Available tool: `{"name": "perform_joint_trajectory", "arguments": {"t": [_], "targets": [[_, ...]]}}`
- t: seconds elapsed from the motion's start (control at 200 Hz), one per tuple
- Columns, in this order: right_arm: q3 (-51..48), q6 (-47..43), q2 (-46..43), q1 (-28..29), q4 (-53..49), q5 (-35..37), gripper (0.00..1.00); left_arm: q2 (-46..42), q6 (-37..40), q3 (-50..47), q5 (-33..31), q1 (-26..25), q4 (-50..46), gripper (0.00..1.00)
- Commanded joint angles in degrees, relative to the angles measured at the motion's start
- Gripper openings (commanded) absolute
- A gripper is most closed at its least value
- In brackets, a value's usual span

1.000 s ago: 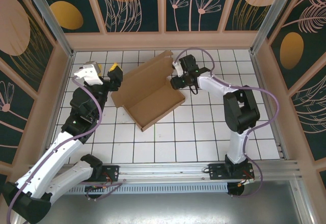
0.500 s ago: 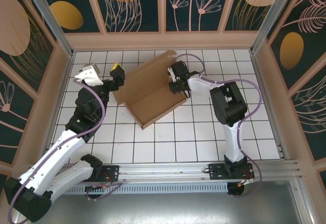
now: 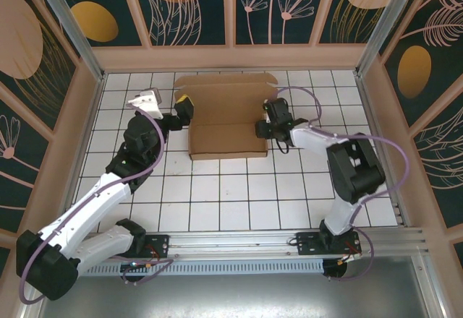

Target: Fold the paper box

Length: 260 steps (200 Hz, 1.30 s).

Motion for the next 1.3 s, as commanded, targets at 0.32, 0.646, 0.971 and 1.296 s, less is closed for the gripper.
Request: {"name": "perform_joint_trajectory", "arguments": {"t": [0.32, 0.646, 0.971, 1.296], "targets": [[-18.31, -20.01, -21.75, -6.60, 41.18, -15.58, 0.49, 14.90, 3.17, 11.58, 13.86, -0.14, 1.28, 0.98], [-17.52, -22.83, -16.83, -21.47, 53.98, -46.50, 0.49, 14.57, 21.84, -1.99, 36.37, 13.69, 27.22, 0.97], [-16.18, -20.73, -5.48, -29.03, 67.45, -57.39, 0.52, 25.47, 18.86, -6.85, 54.40, 32.16, 44.69, 0.97], [-8.92, -22.62, 3.19, -27.10, 60.62, -58.54, 0.52, 35.52, 28.53, 1.27, 61.22, 32.70, 33.94, 0.95]]}}
